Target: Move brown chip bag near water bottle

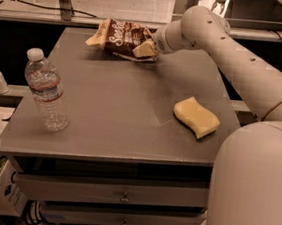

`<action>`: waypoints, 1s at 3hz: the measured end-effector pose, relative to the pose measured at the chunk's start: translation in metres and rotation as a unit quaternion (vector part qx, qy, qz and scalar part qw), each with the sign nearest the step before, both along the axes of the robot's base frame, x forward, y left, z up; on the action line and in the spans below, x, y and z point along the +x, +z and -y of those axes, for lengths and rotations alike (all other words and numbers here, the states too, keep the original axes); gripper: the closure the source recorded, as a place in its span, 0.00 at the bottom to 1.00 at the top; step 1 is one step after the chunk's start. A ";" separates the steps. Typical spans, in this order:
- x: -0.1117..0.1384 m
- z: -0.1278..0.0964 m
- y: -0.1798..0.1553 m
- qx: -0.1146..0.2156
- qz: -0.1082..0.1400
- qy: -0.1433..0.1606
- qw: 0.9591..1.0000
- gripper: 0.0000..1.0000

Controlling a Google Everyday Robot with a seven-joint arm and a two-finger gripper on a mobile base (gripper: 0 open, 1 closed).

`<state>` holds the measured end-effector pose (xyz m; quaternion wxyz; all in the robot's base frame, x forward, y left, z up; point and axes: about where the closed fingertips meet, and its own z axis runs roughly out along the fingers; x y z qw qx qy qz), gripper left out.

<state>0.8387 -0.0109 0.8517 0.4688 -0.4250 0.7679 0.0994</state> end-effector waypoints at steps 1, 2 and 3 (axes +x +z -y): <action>-0.008 0.002 0.017 0.016 0.012 0.009 1.000 0.88; -0.025 0.009 0.050 0.033 0.037 0.008 0.999 1.00; -0.051 0.013 0.087 0.048 0.067 0.005 0.997 1.00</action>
Offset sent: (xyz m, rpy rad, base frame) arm -0.0499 -0.0237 0.1038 0.1100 -0.1550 0.0047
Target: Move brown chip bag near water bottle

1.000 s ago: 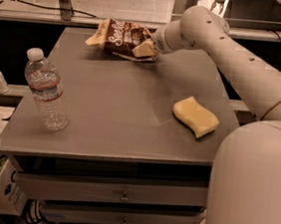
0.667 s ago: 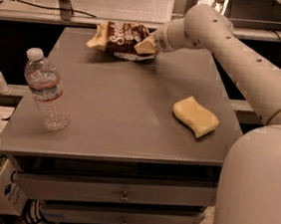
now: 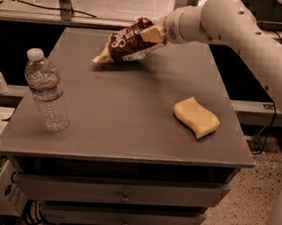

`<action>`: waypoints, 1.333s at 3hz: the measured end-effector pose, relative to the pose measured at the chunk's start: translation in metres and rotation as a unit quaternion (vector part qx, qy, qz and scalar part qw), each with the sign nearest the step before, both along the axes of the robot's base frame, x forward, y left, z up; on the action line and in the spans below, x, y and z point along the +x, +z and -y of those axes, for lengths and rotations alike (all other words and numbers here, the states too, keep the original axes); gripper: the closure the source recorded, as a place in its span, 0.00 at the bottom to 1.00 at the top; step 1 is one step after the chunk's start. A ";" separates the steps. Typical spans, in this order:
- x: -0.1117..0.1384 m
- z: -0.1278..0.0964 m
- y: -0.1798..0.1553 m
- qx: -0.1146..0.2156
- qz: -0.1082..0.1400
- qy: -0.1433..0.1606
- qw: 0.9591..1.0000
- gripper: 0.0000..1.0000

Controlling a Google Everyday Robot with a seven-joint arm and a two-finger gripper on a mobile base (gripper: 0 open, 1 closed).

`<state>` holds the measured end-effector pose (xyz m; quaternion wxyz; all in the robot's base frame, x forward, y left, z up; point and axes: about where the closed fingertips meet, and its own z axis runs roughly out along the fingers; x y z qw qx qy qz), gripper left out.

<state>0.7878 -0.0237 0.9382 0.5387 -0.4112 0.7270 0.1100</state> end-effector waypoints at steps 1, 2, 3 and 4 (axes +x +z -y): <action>-0.032 -0.001 0.018 0.010 0.013 0.000 1.000 1.00; -0.065 -0.006 0.018 0.028 -0.002 0.011 1.000 1.00; -0.099 -0.013 0.014 0.041 -0.020 0.013 0.999 1.00; -0.134 -0.027 0.008 0.070 -0.052 0.028 0.996 1.00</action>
Offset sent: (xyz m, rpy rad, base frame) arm -0.1068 0.0079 0.0186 0.1080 0.0450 0.0475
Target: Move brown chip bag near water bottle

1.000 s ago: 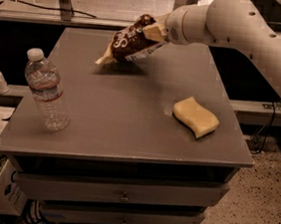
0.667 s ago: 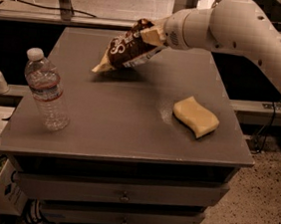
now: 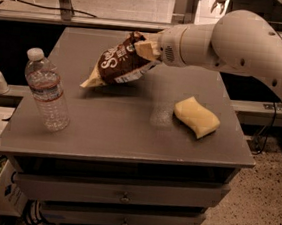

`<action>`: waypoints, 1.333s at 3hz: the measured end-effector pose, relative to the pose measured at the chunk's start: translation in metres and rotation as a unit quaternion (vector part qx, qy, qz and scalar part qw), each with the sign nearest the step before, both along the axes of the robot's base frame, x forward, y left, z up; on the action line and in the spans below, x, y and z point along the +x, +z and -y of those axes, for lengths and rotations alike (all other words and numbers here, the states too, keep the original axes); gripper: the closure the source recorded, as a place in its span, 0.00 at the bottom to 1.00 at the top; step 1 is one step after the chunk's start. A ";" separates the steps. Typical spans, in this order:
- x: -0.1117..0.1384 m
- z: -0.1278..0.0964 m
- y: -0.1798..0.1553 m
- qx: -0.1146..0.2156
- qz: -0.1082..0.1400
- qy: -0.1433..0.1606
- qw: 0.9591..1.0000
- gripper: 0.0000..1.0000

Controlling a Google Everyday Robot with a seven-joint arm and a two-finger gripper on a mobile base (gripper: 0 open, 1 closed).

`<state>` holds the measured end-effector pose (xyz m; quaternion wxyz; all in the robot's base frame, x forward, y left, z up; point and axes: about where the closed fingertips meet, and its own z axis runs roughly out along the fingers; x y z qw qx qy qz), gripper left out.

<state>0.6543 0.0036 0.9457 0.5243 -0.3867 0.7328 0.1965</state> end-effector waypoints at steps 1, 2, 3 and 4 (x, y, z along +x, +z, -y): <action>-0.027 -0.017 -0.002 0.036 -0.027 0.028 0.999 1.00; -0.051 -0.038 -0.003 0.069 -0.051 0.060 0.995 1.00; -0.067 -0.055 -0.008 0.080 -0.062 0.082 0.991 1.00; -0.074 -0.062 -0.015 0.078 -0.069 0.089 0.991 1.00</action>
Offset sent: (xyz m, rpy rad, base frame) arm -0.0800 0.0592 -0.0042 0.2220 0.1619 0.1971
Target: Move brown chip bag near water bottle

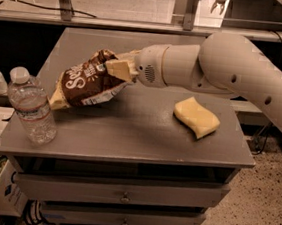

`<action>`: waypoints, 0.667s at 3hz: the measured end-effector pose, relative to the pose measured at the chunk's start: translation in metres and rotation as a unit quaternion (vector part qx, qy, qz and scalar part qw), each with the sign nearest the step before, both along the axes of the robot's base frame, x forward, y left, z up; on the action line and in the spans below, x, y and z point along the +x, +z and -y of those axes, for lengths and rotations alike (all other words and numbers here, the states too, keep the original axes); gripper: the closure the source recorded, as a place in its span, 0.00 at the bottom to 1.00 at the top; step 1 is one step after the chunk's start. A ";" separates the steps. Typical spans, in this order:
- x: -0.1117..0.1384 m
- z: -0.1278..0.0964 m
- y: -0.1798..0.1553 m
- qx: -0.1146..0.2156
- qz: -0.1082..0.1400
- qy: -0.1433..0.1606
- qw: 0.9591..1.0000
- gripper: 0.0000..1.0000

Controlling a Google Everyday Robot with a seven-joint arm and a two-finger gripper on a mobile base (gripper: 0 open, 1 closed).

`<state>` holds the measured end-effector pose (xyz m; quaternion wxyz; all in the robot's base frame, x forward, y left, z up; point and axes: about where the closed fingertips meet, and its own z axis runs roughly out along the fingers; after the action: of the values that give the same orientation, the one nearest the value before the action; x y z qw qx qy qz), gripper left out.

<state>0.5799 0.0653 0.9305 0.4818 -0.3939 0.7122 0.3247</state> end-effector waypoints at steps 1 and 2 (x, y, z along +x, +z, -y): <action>-0.003 -0.004 -0.003 -0.005 0.001 0.004 1.000 1.00; -0.010 -0.012 -0.008 -0.022 -0.007 0.020 1.000 1.00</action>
Offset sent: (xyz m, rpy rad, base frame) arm -0.0086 0.0081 -0.0099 -0.0465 0.0123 0.0257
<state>0.5696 0.0775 0.9221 0.4619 -0.4161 0.7143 0.3213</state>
